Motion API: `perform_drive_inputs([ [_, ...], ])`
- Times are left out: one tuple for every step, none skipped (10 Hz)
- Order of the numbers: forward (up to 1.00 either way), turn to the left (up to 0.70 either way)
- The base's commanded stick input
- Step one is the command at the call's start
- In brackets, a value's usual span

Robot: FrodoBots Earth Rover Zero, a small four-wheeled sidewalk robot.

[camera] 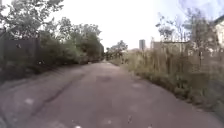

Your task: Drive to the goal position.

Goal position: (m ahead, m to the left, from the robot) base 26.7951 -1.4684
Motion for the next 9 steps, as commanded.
perform_drive_inputs([
  [1.00, -0.11],
  [1.00, -0.10],
  [1.00, -0.02],
  [1.00, -0.01],
  [1.00, -0.01],
  [1.00, -0.01],
  [1.00, -0.01],
  [1.00, -0.01],
  [1.00, -0.01],
])
